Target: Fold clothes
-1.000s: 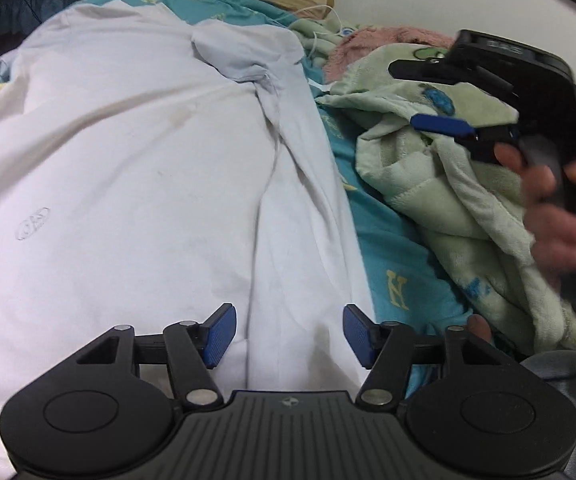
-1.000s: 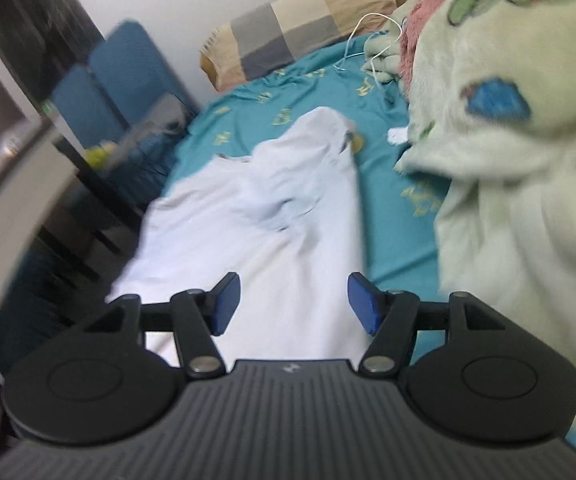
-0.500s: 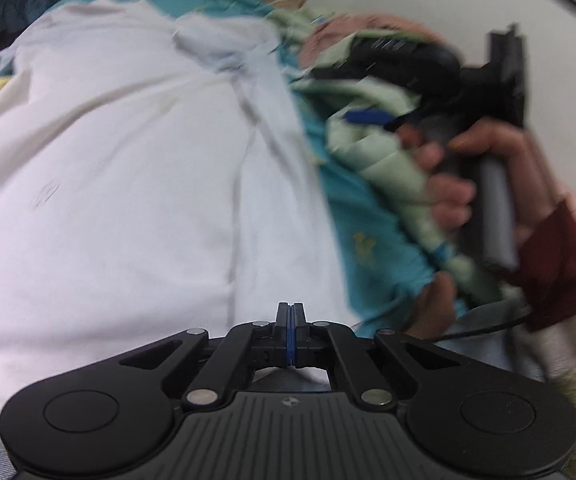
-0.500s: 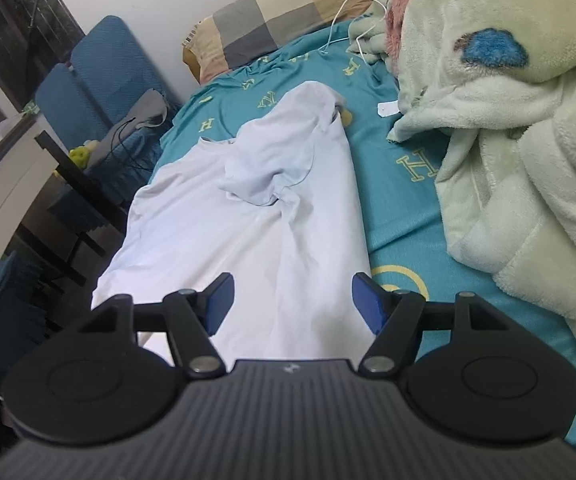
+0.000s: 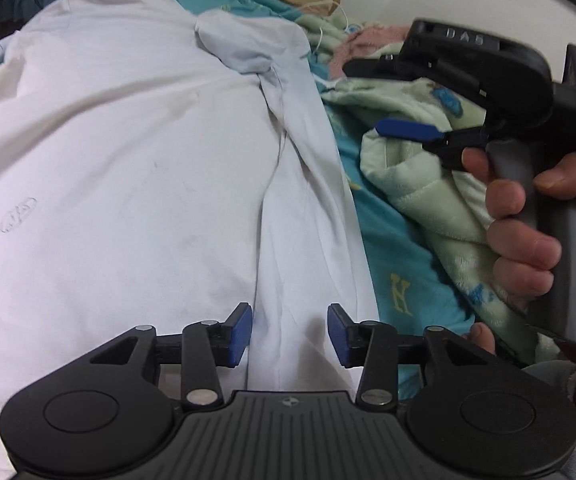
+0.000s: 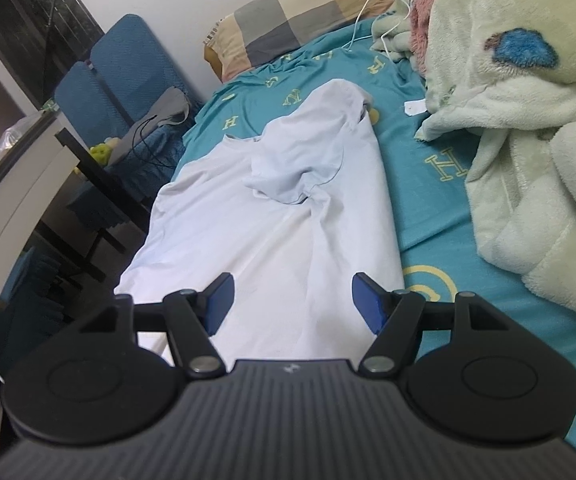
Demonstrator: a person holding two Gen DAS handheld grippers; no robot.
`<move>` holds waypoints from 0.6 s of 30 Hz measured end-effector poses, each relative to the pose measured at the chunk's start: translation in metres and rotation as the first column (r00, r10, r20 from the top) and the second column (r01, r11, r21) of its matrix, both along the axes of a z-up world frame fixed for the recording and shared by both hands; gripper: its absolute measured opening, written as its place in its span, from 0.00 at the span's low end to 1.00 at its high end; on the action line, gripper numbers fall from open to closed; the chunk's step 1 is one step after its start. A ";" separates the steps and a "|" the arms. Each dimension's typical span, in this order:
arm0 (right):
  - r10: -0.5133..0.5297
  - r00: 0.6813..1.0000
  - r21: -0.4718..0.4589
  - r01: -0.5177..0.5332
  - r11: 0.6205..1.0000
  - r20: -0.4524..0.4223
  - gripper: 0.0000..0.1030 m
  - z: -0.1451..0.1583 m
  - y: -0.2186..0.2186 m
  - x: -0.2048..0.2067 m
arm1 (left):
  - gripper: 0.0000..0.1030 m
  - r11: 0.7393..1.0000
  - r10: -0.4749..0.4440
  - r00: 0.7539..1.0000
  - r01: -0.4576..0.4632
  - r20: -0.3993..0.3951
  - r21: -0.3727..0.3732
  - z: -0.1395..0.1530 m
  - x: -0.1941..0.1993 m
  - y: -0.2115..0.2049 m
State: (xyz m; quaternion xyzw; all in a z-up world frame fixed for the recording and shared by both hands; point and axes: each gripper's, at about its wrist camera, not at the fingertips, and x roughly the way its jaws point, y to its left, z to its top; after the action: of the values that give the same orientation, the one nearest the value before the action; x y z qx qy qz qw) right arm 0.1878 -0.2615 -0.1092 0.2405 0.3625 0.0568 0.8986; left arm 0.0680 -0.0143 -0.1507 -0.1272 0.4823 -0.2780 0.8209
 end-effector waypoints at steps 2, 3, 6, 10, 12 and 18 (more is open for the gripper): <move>0.000 1.000 0.009 0.000 1.000 -0.001 0.66 -0.001 -0.001 0.000 | 0.20 1.000 -0.020 1.000 0.020 -0.013 0.009 -0.005 0.001 -0.005; 0.000 1.000 0.014 0.000 1.000 -0.003 0.66 -0.001 -0.001 0.000 | 0.06 1.000 -0.022 1.000 0.022 -0.006 0.020 -0.005 -0.001 -0.006; -0.003 1.000 0.024 0.004 1.000 -0.008 0.66 -0.003 -0.003 0.000 | 0.02 1.000 -0.015 0.999 0.014 0.038 0.024 0.004 -0.008 -0.002; -0.013 1.000 0.026 0.013 1.000 -0.005 0.66 -0.003 -0.005 -0.002 | 0.01 1.000 0.008 0.996 -0.010 0.084 0.014 0.025 -0.024 0.011; -0.018 1.000 0.029 0.018 0.999 -0.002 0.66 -0.003 -0.007 -0.002 | 0.01 0.999 0.027 0.998 -0.029 0.060 0.035 0.031 -0.032 0.019; -0.013 1.000 0.023 0.013 1.000 -0.001 0.66 -0.003 -0.005 0.001 | 0.02 0.993 0.084 0.994 -0.078 -0.071 0.089 0.013 -0.026 0.027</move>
State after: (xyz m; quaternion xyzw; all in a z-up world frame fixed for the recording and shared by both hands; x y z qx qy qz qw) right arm 0.1889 -0.2670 -0.1126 0.2530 0.3606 0.0551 0.8961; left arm 0.0423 0.0131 -0.1378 -0.1216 0.5185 -0.2186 0.8177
